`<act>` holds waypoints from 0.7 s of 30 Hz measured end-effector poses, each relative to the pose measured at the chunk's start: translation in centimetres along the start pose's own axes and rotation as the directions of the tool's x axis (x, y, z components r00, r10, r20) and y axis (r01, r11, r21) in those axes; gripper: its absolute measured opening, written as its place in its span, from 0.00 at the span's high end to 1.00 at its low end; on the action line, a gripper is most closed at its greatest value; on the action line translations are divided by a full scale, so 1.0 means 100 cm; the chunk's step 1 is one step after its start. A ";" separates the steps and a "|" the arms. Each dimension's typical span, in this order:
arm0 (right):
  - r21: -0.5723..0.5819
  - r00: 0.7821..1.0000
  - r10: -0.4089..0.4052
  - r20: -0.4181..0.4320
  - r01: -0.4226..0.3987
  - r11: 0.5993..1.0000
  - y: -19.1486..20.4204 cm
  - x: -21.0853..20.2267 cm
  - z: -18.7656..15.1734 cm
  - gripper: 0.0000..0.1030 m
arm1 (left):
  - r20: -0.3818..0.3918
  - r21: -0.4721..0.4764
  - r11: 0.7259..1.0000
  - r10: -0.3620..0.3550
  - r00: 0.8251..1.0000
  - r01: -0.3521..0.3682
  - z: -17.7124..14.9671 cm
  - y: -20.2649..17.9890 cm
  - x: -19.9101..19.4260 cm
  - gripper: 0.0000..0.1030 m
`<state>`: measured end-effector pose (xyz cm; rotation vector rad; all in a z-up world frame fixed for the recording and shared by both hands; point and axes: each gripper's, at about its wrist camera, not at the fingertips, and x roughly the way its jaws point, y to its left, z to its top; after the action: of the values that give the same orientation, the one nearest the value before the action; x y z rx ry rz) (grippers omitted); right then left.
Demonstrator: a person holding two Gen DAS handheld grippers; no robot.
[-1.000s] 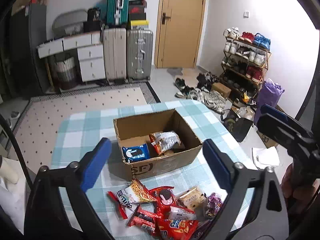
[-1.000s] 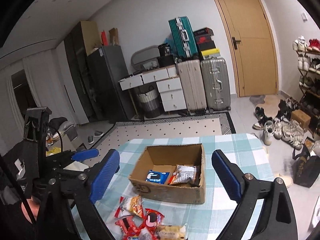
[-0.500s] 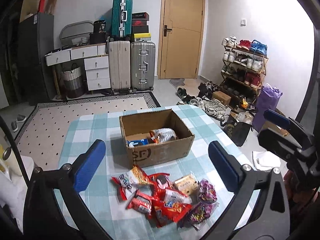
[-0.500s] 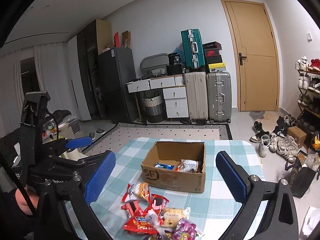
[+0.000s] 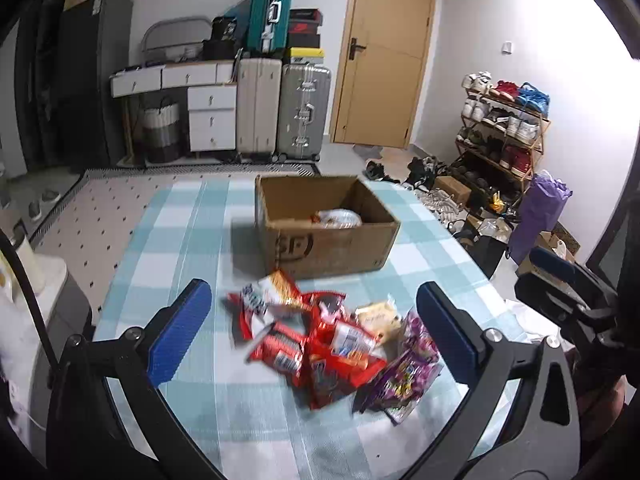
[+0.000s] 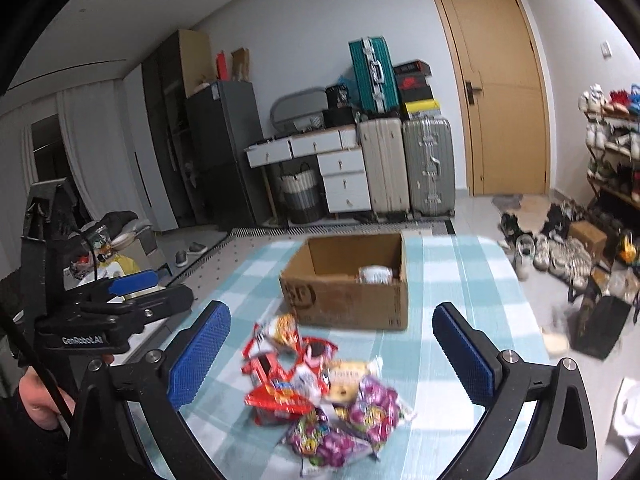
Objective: Organize snacks
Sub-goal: 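Withdraw both tools from the box back toward the snack pile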
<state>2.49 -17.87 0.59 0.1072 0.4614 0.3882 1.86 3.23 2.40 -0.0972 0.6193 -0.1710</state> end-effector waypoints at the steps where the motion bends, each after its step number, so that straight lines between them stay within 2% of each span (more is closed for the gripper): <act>1: 0.005 1.000 -0.001 -0.009 0.001 1.000 -0.002 0.002 -0.007 0.00 | -0.007 -0.010 1.000 0.003 1.000 -0.003 -0.006 0.002 0.003 0.01; 8: 0.053 0.998 0.023 -0.063 -0.020 0.998 -0.011 0.014 -0.053 0.00 | -0.074 -0.083 0.997 -0.004 0.997 -0.002 -0.043 0.018 0.028 0.01; 14: 0.026 0.993 0.007 -0.119 -0.004 1.000 -0.006 0.030 -0.086 0.00 | -0.096 -0.113 0.993 0.000 0.995 -0.011 -0.067 0.027 0.043 0.01; 21: 0.012 0.979 0.045 -0.198 -0.044 0.999 0.002 0.057 -0.112 0.00 | -0.135 -0.126 0.992 -0.001 0.991 -0.016 -0.087 0.034 0.057 0.01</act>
<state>2.07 -15.30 -11.74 0.0860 0.6586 0.4434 1.79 5.16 -8.35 -0.2078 0.7652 -0.1317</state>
